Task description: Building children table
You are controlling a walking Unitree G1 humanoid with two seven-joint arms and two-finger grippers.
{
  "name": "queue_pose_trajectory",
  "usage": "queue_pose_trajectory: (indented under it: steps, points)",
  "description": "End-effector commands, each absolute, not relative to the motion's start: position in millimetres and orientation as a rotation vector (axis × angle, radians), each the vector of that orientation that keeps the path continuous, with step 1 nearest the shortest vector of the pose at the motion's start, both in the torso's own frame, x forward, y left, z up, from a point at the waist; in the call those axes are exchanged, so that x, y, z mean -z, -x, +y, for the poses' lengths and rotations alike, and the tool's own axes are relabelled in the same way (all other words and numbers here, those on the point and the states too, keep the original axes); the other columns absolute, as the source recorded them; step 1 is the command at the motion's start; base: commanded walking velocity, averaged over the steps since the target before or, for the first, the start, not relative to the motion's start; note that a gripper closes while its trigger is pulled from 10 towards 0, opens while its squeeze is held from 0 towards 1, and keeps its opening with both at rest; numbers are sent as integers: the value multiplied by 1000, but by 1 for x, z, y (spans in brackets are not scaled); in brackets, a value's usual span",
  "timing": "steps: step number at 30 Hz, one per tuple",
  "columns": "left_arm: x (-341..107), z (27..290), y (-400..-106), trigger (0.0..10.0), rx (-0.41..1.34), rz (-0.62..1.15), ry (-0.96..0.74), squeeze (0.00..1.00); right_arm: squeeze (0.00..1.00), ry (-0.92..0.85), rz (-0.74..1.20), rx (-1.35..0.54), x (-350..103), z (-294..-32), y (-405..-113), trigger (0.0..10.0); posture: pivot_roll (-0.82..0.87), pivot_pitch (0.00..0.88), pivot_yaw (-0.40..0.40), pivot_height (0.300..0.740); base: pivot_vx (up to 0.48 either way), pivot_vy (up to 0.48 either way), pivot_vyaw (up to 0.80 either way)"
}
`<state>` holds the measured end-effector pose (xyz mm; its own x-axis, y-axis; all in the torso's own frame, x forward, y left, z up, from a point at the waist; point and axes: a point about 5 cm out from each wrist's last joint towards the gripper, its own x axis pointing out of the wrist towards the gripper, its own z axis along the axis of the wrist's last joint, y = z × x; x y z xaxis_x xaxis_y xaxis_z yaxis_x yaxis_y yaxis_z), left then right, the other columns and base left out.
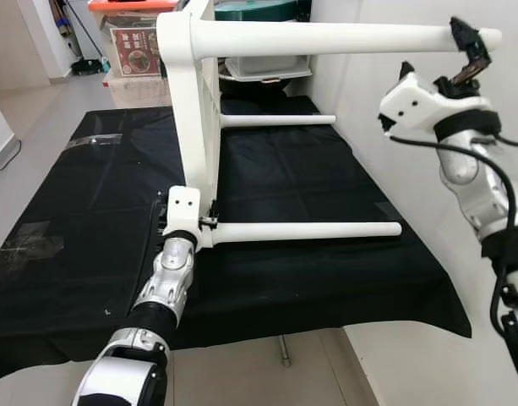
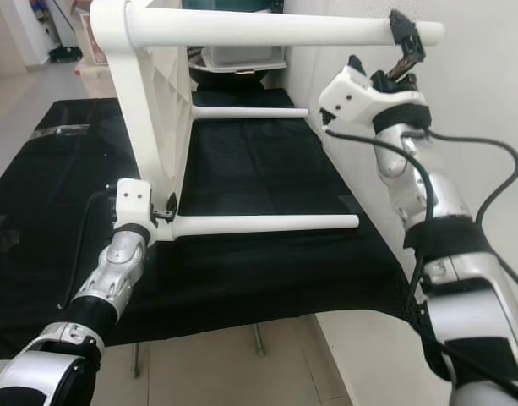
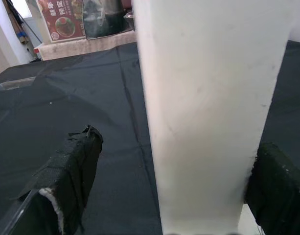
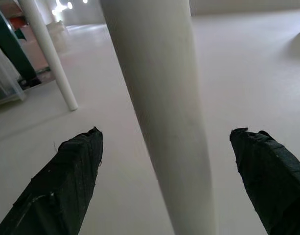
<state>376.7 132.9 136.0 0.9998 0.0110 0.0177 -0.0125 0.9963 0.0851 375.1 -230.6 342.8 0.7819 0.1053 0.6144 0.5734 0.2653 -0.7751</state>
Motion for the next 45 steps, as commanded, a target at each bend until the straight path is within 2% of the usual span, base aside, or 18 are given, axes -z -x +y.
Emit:
queue_pose_trajectory:
  steps: [1,5,6,7,8,9,22,32,39,42,45]
  points:
    - [-135,136,-377,10000,-26,-14,-79,0,0,1310,-633,328,-340,-229,-377,10000,-108,0,-26,740,0,0,0]
    - [-134,136,-377,10000,-24,-16,-81,0,0,1328,-609,313,-340,-230,-383,10000,-108,0,-26,740,0,0,0]
    - [-134,136,-378,10000,-24,-15,-82,0,0,1329,-597,301,-341,-231,-385,8078,-108,0,-26,740,0,0,0]
    - [-134,136,-378,10000,-24,-15,-82,0,0,1329,-597,301,-341,-231,-385,8078,-108,0,-26,740,0,0,0]
    - [-134,137,-378,10000,-24,-15,-83,0,0,1327,-585,284,-342,-232,-387,1020,-108,0,-26,740,0,0,0]
    - [-135,137,-378,10000,-24,-14,-84,0,0,1326,-577,269,-343,-232,-388,0,-108,0,-26,740,0,0,0]
    - [-133,137,-379,10000,-20,-9,-84,0,0,1343,-501,251,-340,-238,-395,0,-110,0,-28,740,0,0,0]
    - [-135,143,-383,10000,-26,0,-99,0,0,1334,-527,240,-345,-235,-396,0,-114,0,-28,740,0,0,0]
    - [-150,163,-390,10000,-72,-26,-138,0,0,1146,-497,202,-343,-233,-399,0,-120,0,-24,740,0,0,0]
    - [-152,166,-390,10000,-81,-31,-141,0,0,1119,-484,199,-341,-234,-399,0,-120,0,-24,740,0,0,0]
    - [-174,188,-394,10000,-141,-108,-185,0,0,1000,-419,192,-332,-239,-402,0,-105,0,-26,740,0,0,0]
